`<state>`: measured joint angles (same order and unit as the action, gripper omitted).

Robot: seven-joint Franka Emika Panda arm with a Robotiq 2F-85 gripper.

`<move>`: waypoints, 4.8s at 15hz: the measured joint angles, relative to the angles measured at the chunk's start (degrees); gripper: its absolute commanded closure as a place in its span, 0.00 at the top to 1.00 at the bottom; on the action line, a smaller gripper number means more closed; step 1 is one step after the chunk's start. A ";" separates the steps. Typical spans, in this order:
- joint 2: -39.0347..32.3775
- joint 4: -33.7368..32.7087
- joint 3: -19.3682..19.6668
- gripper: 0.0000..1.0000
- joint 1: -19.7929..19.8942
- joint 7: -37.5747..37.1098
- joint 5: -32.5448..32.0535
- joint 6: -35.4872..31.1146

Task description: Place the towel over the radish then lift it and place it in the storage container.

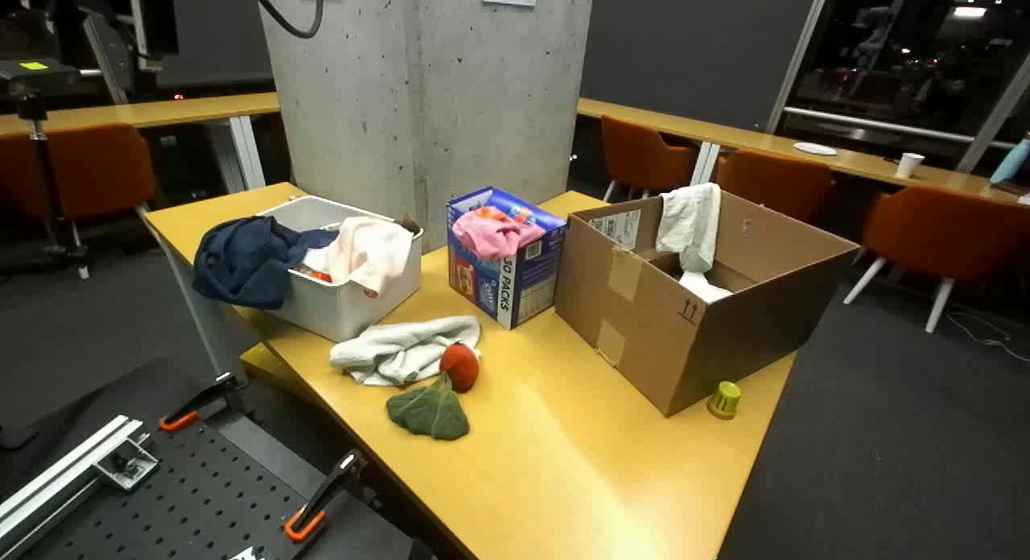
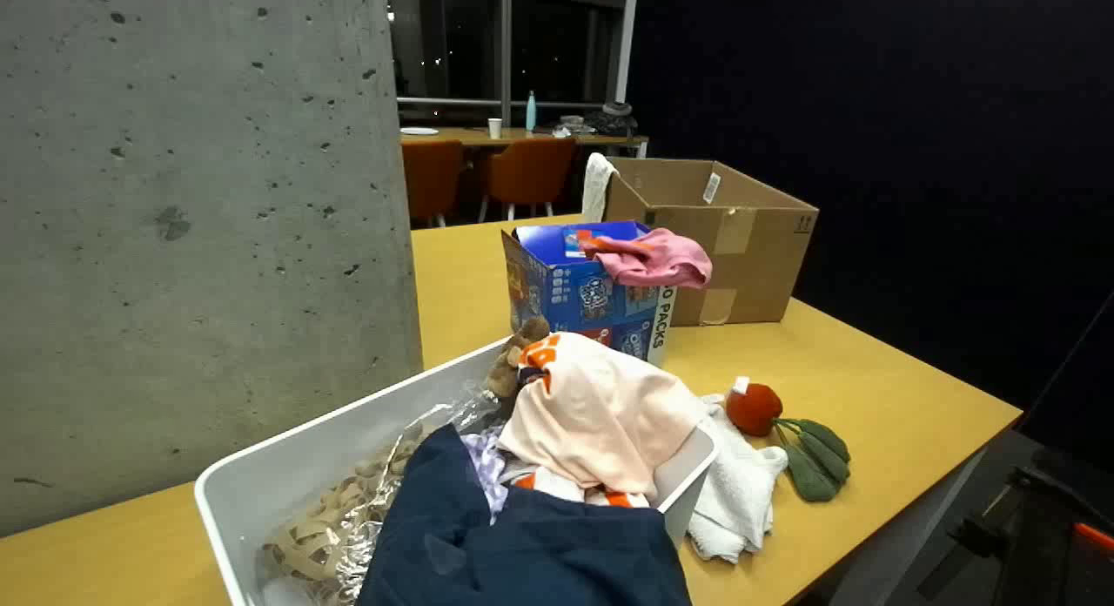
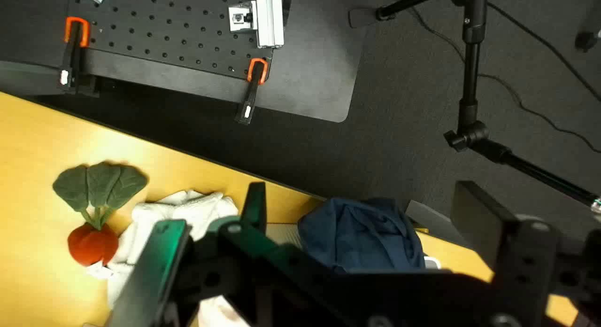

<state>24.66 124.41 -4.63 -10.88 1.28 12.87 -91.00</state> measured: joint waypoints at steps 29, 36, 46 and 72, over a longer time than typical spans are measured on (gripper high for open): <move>-37.54 5.40 6.79 1.00 8.33 16.45 -2.13 -41.87; -58.20 -9.55 3.64 1.00 8.44 13.83 -6.13 -41.87; -72.14 -23.98 3.06 1.00 7.74 12.02 -12.51 -41.42; -60.06 -20.55 3.90 0.02 6.16 8.23 -15.76 -41.17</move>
<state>-35.40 103.87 -0.74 -4.72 9.51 -2.89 -132.17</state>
